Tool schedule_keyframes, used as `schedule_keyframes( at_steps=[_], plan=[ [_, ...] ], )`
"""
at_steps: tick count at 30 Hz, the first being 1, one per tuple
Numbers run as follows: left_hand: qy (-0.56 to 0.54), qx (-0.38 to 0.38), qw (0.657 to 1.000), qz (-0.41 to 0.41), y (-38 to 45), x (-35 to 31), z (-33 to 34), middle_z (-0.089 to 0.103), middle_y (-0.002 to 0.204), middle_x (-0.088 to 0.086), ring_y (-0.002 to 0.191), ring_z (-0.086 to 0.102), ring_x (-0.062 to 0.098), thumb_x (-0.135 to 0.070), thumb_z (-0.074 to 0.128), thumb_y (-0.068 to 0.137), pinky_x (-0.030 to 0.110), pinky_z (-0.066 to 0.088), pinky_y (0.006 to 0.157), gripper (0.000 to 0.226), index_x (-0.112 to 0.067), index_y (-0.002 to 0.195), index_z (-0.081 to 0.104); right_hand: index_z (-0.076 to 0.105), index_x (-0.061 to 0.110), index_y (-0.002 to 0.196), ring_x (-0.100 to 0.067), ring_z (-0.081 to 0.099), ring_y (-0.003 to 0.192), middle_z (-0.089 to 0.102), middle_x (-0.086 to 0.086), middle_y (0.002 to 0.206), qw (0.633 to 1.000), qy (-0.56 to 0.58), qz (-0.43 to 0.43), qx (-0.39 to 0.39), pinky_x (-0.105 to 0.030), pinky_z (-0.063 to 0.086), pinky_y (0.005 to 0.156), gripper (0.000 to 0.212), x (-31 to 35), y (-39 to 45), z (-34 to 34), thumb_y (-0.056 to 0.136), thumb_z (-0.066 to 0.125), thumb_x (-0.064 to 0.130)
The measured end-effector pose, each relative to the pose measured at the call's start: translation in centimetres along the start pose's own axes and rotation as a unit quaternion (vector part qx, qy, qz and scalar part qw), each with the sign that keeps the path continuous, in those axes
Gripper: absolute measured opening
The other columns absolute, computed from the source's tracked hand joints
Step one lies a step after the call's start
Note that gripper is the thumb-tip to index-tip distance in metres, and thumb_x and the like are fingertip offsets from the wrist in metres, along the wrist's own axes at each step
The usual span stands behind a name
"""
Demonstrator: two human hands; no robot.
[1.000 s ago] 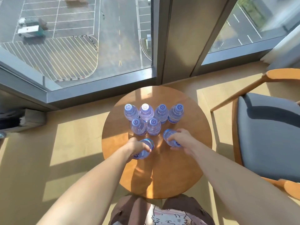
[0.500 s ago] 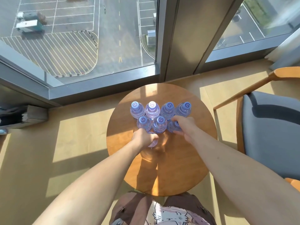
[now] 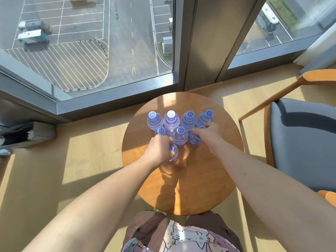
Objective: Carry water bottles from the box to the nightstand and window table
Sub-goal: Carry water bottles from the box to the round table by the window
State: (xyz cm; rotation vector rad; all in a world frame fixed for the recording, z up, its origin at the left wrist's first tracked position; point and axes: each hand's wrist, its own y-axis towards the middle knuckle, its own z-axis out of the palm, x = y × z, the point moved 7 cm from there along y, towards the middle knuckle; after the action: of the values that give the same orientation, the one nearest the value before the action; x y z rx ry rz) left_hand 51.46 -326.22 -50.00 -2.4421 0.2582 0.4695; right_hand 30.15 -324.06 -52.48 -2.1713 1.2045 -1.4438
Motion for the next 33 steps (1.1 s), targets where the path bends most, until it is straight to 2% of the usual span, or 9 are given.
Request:
schedule_keyframes(
  at_steps=[3, 8, 11, 13, 18, 24, 29, 31, 33],
  plan=[
    [0.017, -0.001, 1.000, 0.016, 0.0, -0.6, -0.2, 0.053, 0.068, 0.003, 0.067, 0.051, 0.027, -0.010, 0.061, 0.076, 0.037, 0.048, 0.058, 0.003, -0.008, 0.077, 0.063, 0.060, 0.023, 0.091, -0.022, 0.064, 0.098, 0.065, -0.002, 0.103, 0.999, 0.039, -0.001, 0.011, -0.041, 0.056, 0.093, 0.024, -0.6, -0.5, 0.0, 0.084, 0.082, 0.028],
    [0.010, -0.019, 0.999, 0.049, 0.1, -1.5, -0.4, 0.046, 0.061, 0.002, 0.053, 0.039, 0.018, -0.011, 0.060, 0.075, 0.032, 0.032, 0.049, 0.019, -0.011, 0.062, 0.046, 0.066, 0.017, 0.118, -0.022, 0.068, 0.106, 0.069, -0.003, 0.115, 0.996, 0.084, 0.011, 0.031, -0.046, 0.058, 0.094, 0.039, -1.4, -1.3, -0.3, 0.085, 0.081, 0.029],
    [0.029, -0.017, 0.997, 0.067, 0.1, -2.1, -0.3, 0.061, 0.076, 0.010, 0.067, 0.055, 0.027, -0.010, 0.062, 0.078, 0.042, 0.050, 0.061, 0.007, -0.003, 0.078, 0.063, 0.067, 0.019, 0.115, -0.018, 0.067, 0.099, 0.069, 0.001, 0.111, 0.995, 0.099, 0.013, 0.032, -0.038, 0.059, 0.079, 0.034, -1.8, -1.6, -0.4, 0.085, 0.080, 0.029],
    [0.043, -0.016, 0.995, 0.090, 0.2, -2.5, -0.3, 0.065, 0.085, 0.017, 0.074, 0.058, 0.031, -0.007, 0.060, 0.078, 0.047, 0.054, 0.070, 0.014, 0.002, 0.086, 0.067, 0.065, 0.022, 0.111, -0.011, 0.065, 0.091, 0.068, 0.005, 0.107, 0.994, 0.106, 0.013, 0.029, -0.037, 0.058, 0.076, 0.030, -2.1, -1.9, -0.5, 0.086, 0.079, 0.028],
    [0.100, -0.002, 0.986, 0.130, 0.0, -2.7, -0.1, 0.064, 0.085, 0.020, 0.072, 0.055, 0.031, 0.000, 0.051, 0.078, 0.047, 0.053, 0.071, 0.015, 0.004, 0.083, 0.065, 0.056, 0.025, 0.111, -0.002, 0.057, 0.085, 0.057, 0.016, 0.097, 0.993, 0.114, 0.021, 0.036, -0.036, 0.058, 0.078, 0.031, -3.1, -2.9, -0.6, 0.089, 0.077, 0.029],
    [0.140, 0.010, 0.977, 0.163, -0.4, -2.8, 0.4, 0.052, 0.080, 0.006, 0.076, 0.056, 0.030, 0.005, 0.051, 0.077, 0.041, 0.050, 0.067, 0.011, -0.005, 0.076, 0.057, 0.058, 0.013, 0.132, -0.006, 0.058, 0.084, 0.062, 0.001, 0.110, 0.995, 0.088, 0.041, 0.027, -0.046, 0.058, 0.094, 0.049, -3.8, -4.3, -0.4, 0.090, 0.077, 0.030],
    [0.122, -0.006, 0.977, 0.176, -0.7, -2.6, -0.9, 0.063, 0.112, 0.010, 0.096, 0.064, 0.032, -0.003, 0.062, 0.083, 0.038, 0.054, 0.076, 0.037, -0.009, 0.119, 0.069, 0.058, 0.013, 0.134, -0.005, 0.056, 0.081, 0.059, 0.002, 0.104, 0.997, 0.070, 0.036, 0.016, -0.042, 0.059, 0.090, 0.050, -2.9, -5.9, -0.4, 0.090, 0.076, 0.029],
    [0.098, -0.030, 0.980, 0.171, -1.2, -2.9, -2.6, 0.063, 0.120, 0.008, 0.104, 0.064, 0.032, -0.012, 0.067, 0.085, 0.039, 0.055, 0.080, 0.040, -0.014, 0.125, 0.068, 0.057, 0.013, 0.133, -0.005, 0.055, 0.079, 0.059, 0.002, 0.104, 0.998, 0.061, 0.027, 0.019, -0.038, 0.059, 0.082, 0.050, -1.8, -6.7, -0.3, 0.090, 0.076, 0.029],
    [0.069, -0.072, 0.983, 0.155, -1.7, -3.2, -5.1, 0.063, 0.120, 0.005, 0.108, 0.063, 0.032, -0.016, 0.067, 0.086, 0.038, 0.053, 0.079, 0.035, -0.016, 0.121, 0.070, 0.059, 0.015, 0.123, -0.011, 0.058, 0.081, 0.060, 0.000, 0.103, 0.999, 0.040, 0.009, 0.028, -0.042, 0.059, 0.085, 0.040, 0.0, -7.4, -0.2, 0.090, 0.076, 0.028]
  ],
)
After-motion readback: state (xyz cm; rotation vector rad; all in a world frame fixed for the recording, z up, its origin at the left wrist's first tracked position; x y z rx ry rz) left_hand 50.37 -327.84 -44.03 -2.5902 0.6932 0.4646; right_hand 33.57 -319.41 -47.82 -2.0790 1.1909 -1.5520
